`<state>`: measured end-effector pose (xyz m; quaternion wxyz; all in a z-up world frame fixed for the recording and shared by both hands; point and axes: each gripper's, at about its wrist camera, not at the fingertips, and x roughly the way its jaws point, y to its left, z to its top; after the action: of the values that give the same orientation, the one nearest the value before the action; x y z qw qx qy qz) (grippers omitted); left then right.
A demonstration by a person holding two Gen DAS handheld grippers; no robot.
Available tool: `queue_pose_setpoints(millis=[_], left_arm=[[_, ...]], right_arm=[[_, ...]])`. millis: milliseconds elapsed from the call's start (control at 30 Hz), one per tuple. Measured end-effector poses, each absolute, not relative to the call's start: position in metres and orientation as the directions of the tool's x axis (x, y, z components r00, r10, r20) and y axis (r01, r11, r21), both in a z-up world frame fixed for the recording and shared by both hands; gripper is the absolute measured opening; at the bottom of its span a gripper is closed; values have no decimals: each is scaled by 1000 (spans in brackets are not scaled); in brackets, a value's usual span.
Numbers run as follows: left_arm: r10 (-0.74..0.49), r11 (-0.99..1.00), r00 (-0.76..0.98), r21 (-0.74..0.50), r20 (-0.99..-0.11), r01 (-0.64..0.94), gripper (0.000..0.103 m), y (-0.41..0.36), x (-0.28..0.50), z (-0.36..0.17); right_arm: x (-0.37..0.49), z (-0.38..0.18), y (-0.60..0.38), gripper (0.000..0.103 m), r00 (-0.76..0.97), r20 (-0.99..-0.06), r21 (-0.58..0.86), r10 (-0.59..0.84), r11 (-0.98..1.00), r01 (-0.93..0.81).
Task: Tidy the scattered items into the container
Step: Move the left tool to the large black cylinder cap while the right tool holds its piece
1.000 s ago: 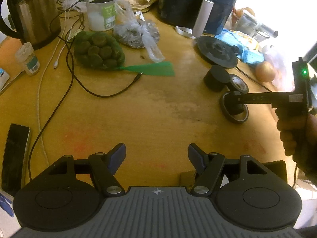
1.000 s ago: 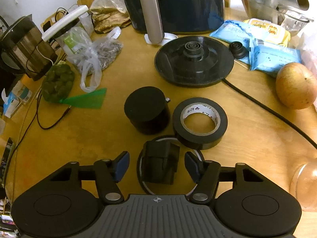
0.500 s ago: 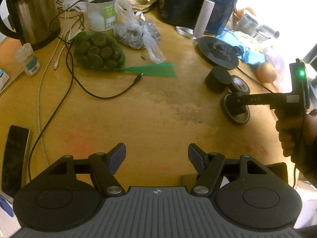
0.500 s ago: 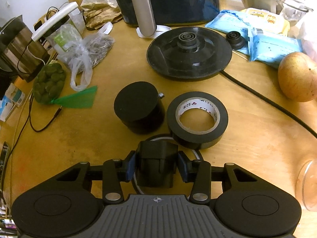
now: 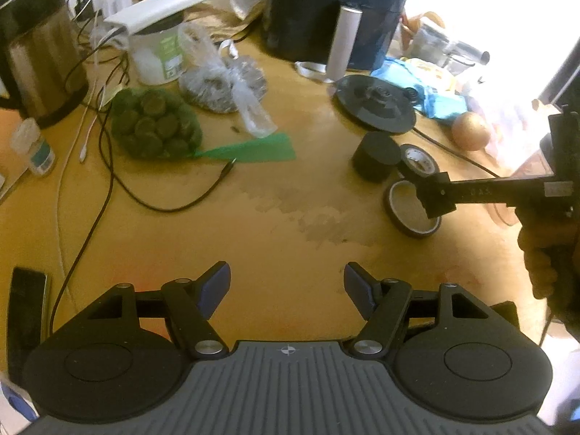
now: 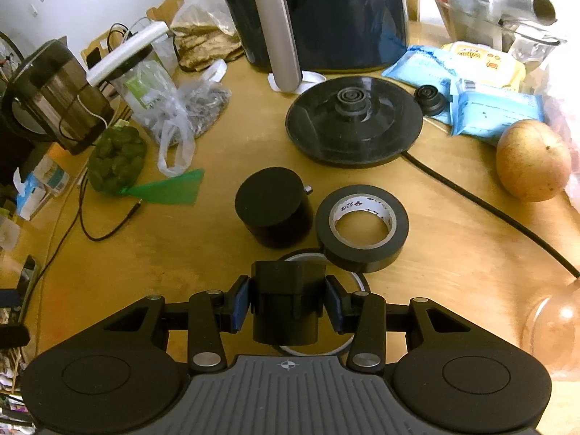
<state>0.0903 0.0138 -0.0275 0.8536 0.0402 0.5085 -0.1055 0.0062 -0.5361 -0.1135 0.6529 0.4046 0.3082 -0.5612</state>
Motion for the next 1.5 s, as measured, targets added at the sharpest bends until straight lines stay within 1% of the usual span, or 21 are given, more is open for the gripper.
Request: queue_pose_setpoints(millis=[700,1067,1500], left_arm=[[-191,926,484,8,-854,379,69,-40,115,-25],[-222,899,496,21,-840,437,69,-67,137,-36],[-246,874,487,26,-838,486,69,-103,182,-69]], right_arm=[[-18,-66,-476,46,160,-811,204,-563,-16,979],[-34,-58,-444,46,121,-805,229,-581,-116,967],[-58,-50,-411,46,-3,-815,188,-580,-269,945]])
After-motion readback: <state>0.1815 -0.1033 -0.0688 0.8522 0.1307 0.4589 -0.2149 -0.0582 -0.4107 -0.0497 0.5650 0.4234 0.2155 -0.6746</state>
